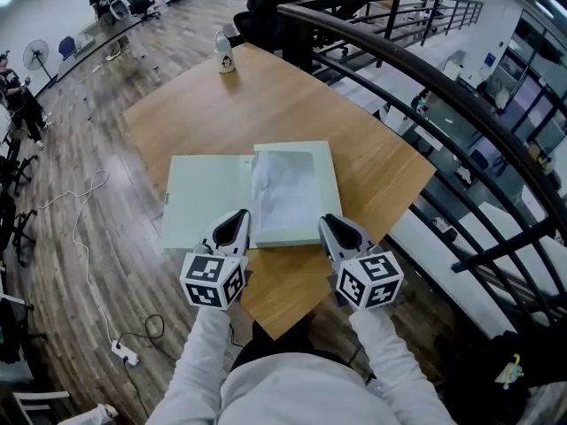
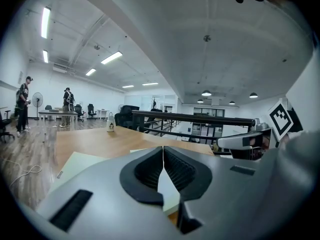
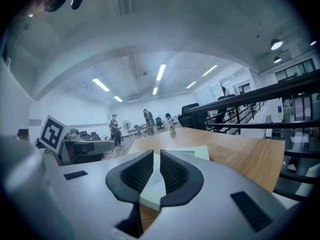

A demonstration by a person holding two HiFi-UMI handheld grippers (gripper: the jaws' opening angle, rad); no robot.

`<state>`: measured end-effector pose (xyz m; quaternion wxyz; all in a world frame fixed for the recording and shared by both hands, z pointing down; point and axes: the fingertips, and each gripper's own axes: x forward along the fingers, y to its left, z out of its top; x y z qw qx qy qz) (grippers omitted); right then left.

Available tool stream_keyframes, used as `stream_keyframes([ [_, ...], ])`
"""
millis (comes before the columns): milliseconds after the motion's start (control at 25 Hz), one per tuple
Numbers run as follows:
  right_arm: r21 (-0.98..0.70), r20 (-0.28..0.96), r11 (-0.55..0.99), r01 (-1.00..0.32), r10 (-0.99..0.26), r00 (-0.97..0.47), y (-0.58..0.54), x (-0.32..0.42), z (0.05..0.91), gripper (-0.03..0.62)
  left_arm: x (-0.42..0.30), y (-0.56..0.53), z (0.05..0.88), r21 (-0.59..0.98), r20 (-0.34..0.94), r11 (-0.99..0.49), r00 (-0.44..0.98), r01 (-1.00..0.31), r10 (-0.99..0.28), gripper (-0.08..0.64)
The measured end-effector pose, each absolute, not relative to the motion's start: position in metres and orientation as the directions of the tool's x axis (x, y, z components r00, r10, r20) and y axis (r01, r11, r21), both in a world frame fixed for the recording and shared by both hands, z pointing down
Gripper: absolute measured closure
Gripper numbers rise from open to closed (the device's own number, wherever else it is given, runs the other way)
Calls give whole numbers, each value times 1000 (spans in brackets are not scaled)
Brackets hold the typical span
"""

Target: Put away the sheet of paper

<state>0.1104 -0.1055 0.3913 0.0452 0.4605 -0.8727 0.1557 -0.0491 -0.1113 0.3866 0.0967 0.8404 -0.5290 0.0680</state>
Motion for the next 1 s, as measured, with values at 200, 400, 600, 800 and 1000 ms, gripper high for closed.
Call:
stream_keyframes([
  [200, -230, 214, 532, -815, -790, -575, -97, 107, 391, 557, -56, -95, 387, 97, 212, -408, 420, -908, -883, 538],
  [400, -202, 210, 527, -826, -800, -562, -94, 111, 388, 565, -55, -86, 382, 85, 194, -407, 415, -910, -889, 538],
  [600, -164, 202, 505, -847, -824, -530, -91, 117, 385, 566, -55, -77, 380, 94, 175, -405, 415, -910, -893, 539],
  [800, -159, 187, 504, -849, -829, -527, -90, 122, 383, 566, -50, -76, 378, 91, 171, -408, 418, -909, -892, 540],
  [1000, -162, 194, 505, -848, -826, -529, -85, 120, 387, 566, -51, -73, 379, 85, 178, -406, 414, -910, -893, 540],
])
